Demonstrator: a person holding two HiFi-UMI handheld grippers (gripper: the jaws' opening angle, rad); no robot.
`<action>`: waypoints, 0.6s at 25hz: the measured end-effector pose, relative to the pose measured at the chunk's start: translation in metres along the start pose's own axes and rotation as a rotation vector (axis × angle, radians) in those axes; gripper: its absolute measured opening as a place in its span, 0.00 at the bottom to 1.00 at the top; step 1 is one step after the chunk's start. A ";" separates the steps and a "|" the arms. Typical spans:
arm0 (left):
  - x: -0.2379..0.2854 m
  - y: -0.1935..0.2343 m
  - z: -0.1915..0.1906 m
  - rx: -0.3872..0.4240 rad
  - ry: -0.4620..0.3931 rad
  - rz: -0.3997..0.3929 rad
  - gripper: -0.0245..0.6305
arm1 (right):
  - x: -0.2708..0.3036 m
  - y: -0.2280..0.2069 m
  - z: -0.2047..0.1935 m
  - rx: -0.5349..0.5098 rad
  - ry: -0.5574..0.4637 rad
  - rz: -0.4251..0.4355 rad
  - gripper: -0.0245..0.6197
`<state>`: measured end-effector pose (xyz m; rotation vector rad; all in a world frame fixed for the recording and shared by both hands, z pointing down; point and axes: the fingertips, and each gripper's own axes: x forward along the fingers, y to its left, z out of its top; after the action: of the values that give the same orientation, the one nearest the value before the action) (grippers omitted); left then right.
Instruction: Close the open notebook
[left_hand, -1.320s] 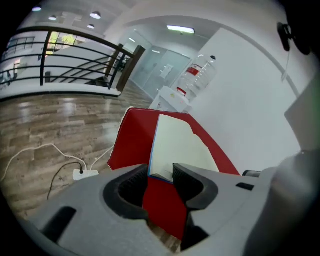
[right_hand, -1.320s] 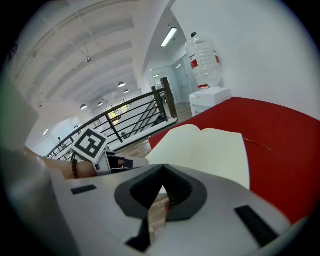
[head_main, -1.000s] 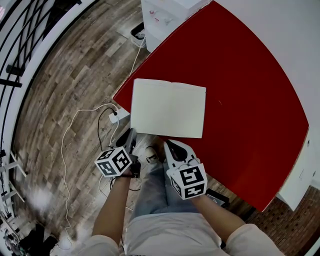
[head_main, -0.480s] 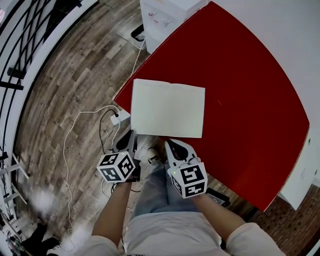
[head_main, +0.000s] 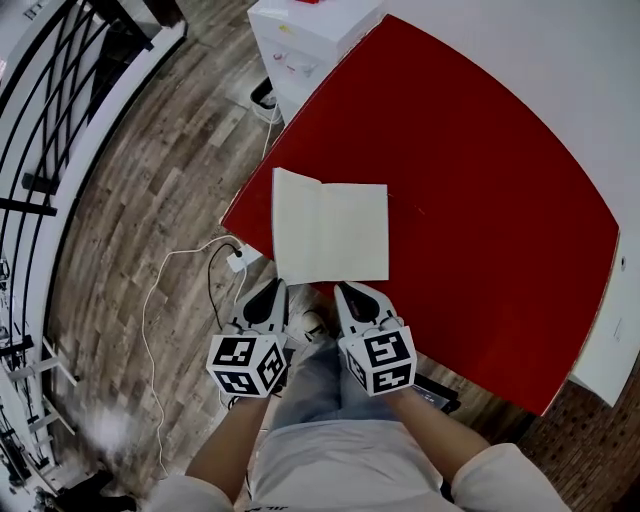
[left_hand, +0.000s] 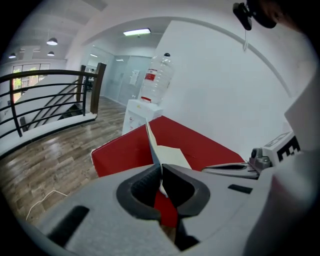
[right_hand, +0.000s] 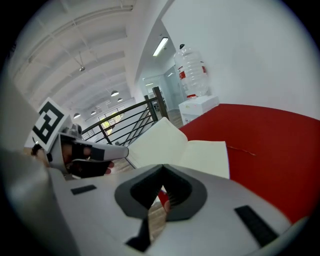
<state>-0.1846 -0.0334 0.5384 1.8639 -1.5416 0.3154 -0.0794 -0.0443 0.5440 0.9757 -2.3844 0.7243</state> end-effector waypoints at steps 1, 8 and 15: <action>0.000 -0.009 0.002 0.018 0.001 -0.009 0.07 | -0.003 -0.004 0.001 0.007 -0.007 -0.007 0.05; 0.014 -0.063 0.006 0.098 0.041 -0.095 0.07 | -0.028 -0.037 -0.001 0.053 -0.040 -0.066 0.05; 0.038 -0.105 -0.005 0.128 0.090 -0.164 0.07 | -0.054 -0.073 -0.011 0.098 -0.054 -0.129 0.05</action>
<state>-0.0748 -0.0529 0.5273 2.0318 -1.3260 0.4247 0.0117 -0.0553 0.5426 1.1918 -2.3248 0.7812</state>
